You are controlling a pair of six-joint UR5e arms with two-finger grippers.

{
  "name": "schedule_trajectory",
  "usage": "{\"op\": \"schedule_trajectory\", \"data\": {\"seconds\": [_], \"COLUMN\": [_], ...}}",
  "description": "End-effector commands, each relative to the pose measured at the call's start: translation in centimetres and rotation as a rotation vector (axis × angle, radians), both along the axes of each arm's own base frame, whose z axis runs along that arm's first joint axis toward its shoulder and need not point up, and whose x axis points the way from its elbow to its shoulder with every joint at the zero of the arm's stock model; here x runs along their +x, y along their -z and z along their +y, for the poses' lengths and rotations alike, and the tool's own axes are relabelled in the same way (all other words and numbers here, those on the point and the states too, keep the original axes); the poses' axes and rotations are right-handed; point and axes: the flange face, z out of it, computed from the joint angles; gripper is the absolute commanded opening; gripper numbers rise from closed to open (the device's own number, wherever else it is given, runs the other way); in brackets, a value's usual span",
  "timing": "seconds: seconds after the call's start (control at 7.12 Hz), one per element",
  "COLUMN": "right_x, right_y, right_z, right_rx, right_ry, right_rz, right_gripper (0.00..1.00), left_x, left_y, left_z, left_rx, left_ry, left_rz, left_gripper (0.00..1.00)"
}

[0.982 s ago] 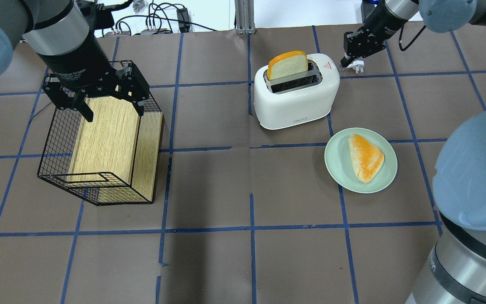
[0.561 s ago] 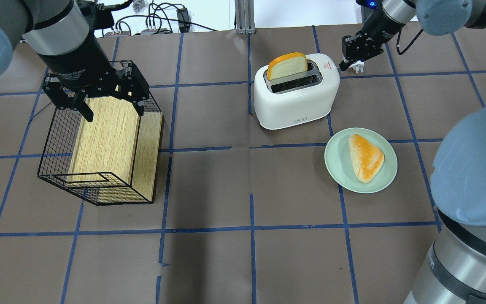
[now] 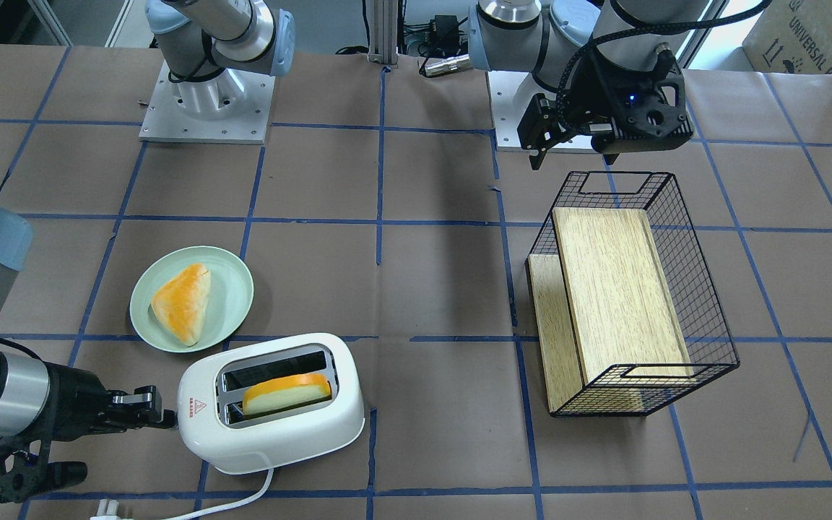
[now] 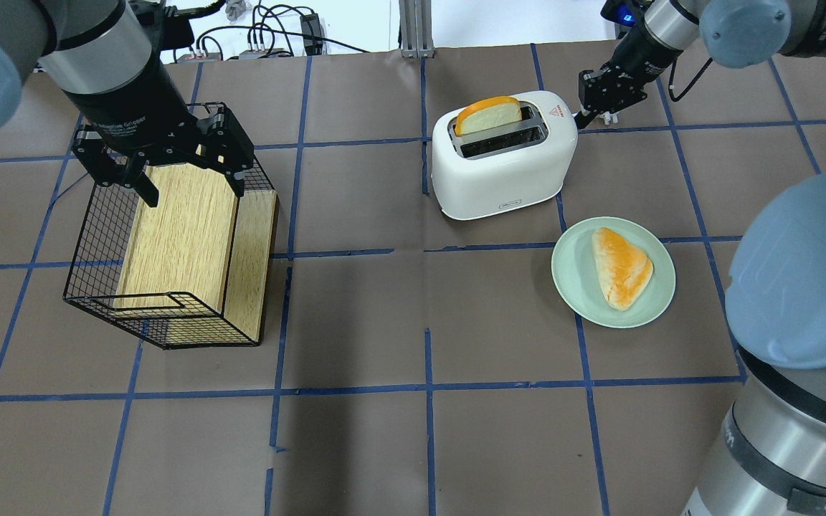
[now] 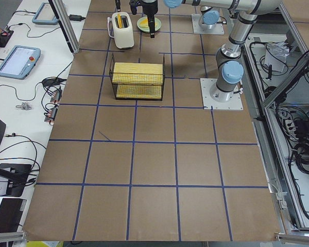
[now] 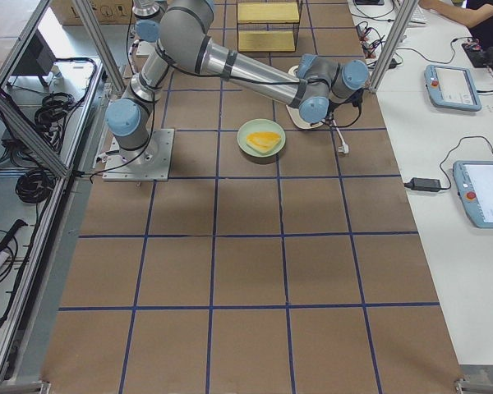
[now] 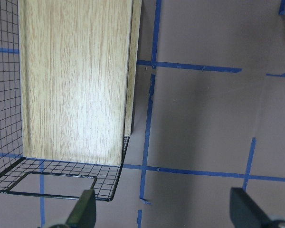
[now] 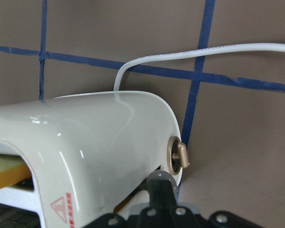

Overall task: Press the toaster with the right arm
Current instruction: 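Press the toaster lever downward with the right gripper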

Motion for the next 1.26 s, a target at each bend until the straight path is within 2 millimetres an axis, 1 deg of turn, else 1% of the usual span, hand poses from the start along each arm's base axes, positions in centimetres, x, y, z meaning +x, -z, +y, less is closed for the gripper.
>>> {"op": "schedule_trajectory", "data": {"seconds": [0.0, 0.28, 0.7, 0.98, 1.12], "right_x": [-0.2, -0.4, -0.4, -0.3, -0.2], "right_y": [0.8, 2.0, 2.7, 2.5, 1.6], "right_z": [-0.1, -0.3, -0.4, -0.5, -0.5], "right_rx": [0.01, 0.027, 0.036, 0.034, 0.021], "right_ry": [0.003, 0.003, 0.004, 0.004, 0.008], "right_rz": [-0.003, -0.007, -0.007, -0.006, 0.007], "right_gripper": [0.04, 0.04, 0.04, 0.04, 0.05], "left_x": [0.0, 0.0, 0.0, 0.0, 0.0], "left_y": [0.0, 0.0, 0.0, 0.0, 0.0], "left_z": [0.0, 0.0, 0.0, 0.0, 0.0], "left_rx": [0.0, 0.0, 0.0, 0.0, -0.001], "left_ry": [0.0, 0.0, 0.0, 0.0, 0.0], "left_rz": [0.0, 0.0, 0.0, 0.0, 0.0], "left_gripper": [1.0, 1.0, 1.0, 1.0, 1.0]}}
